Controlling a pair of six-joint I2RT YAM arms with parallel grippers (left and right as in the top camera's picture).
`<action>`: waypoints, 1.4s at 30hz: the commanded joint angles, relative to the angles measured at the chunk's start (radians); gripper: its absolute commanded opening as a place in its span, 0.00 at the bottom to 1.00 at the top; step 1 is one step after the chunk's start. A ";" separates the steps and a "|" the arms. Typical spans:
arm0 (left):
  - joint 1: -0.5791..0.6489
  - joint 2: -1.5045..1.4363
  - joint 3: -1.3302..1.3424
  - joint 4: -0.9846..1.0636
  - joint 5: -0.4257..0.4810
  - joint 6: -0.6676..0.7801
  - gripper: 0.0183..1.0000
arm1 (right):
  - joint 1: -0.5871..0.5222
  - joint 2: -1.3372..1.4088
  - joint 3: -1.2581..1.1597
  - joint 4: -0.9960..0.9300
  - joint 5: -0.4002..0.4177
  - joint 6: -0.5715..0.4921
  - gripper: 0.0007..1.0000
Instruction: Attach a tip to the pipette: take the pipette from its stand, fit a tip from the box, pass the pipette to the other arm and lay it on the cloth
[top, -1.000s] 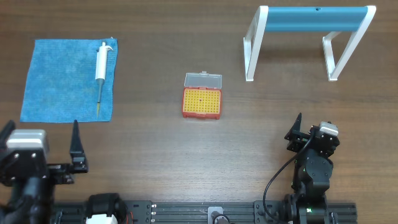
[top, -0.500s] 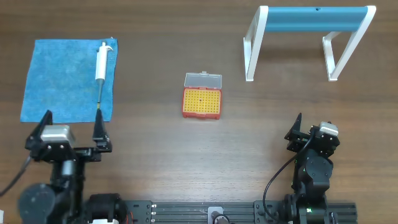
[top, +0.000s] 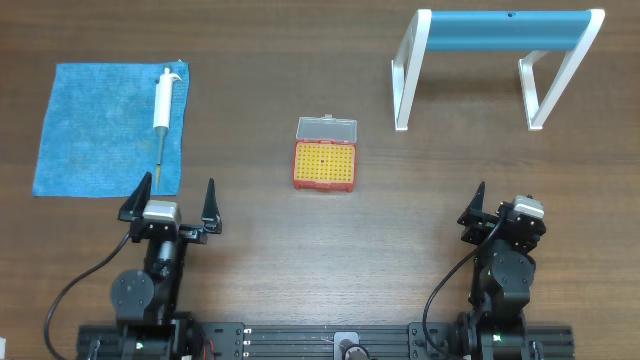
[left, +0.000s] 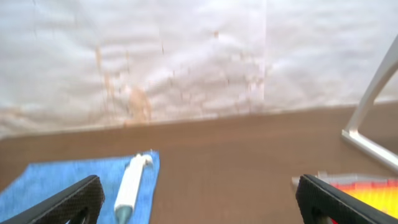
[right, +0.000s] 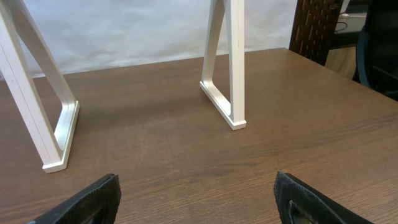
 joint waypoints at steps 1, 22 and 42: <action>-0.005 -0.011 -0.003 -0.125 -0.021 -0.009 1.00 | 0.006 -0.003 -0.003 -0.005 0.009 0.011 0.81; -0.023 -0.011 -0.003 -0.123 -0.077 -0.072 1.00 | 0.006 -0.003 -0.003 -0.005 0.009 0.011 0.81; -0.023 -0.011 -0.003 -0.124 -0.077 -0.072 1.00 | 0.005 -0.130 -0.003 -0.013 -0.123 -0.097 0.88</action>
